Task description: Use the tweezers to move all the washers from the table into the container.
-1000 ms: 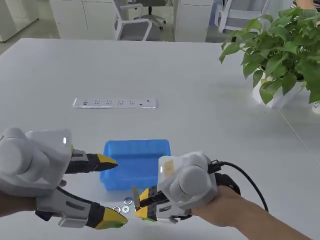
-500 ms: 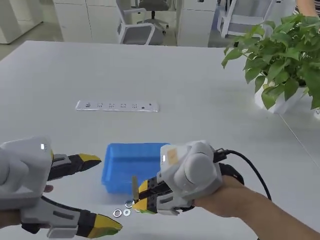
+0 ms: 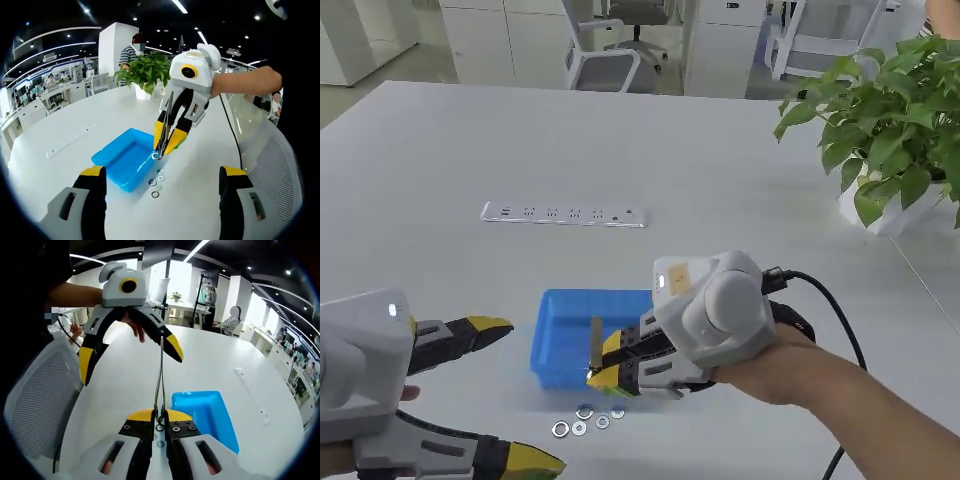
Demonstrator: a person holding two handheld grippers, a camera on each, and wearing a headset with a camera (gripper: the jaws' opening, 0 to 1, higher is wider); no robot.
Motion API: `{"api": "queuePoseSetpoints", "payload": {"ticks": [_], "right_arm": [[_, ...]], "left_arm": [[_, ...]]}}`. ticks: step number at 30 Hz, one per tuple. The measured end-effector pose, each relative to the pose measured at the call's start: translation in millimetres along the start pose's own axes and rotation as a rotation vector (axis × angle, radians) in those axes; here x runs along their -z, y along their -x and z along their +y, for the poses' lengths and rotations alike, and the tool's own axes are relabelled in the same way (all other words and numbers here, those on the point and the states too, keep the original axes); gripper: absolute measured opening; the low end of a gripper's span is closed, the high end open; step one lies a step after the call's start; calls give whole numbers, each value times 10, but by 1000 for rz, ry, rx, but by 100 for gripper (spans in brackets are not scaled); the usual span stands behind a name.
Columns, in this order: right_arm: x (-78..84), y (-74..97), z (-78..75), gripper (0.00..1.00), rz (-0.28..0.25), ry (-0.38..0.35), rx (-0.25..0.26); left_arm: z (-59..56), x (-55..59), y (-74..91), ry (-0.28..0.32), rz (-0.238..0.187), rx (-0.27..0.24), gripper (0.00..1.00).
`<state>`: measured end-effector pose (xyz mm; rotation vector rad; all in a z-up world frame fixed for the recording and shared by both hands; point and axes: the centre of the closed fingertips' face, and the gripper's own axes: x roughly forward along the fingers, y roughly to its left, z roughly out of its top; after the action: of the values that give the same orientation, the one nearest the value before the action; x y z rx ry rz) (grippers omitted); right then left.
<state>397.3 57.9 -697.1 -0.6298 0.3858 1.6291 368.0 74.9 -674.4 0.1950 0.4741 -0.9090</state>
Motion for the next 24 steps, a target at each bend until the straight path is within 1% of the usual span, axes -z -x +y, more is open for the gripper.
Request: {"api": "queuePoseSetpoints", "payload": {"ticks": [2, 5, 15, 20, 24], "right_arm": [[-2, 1, -42, 8, -5, -2, 5], [0, 7, -119, 8, -10, 2, 13], [44, -14, -349, 8, -29, 3, 36], [100, -65, -446, 8, -32, -6, 41], [156, -118, -492, 8, -30, -11, 37]], "left_arm": [[24, -4, 8, -10, -3, -15, 99], [28, -8, 13, -1, -11, -15, 99], [46, 20, 2, -1, -3, -15, 99], [48, 30, 3, 2, -1, -14, 99], [52, 45, 5, 3, 5, -14, 99]]}}
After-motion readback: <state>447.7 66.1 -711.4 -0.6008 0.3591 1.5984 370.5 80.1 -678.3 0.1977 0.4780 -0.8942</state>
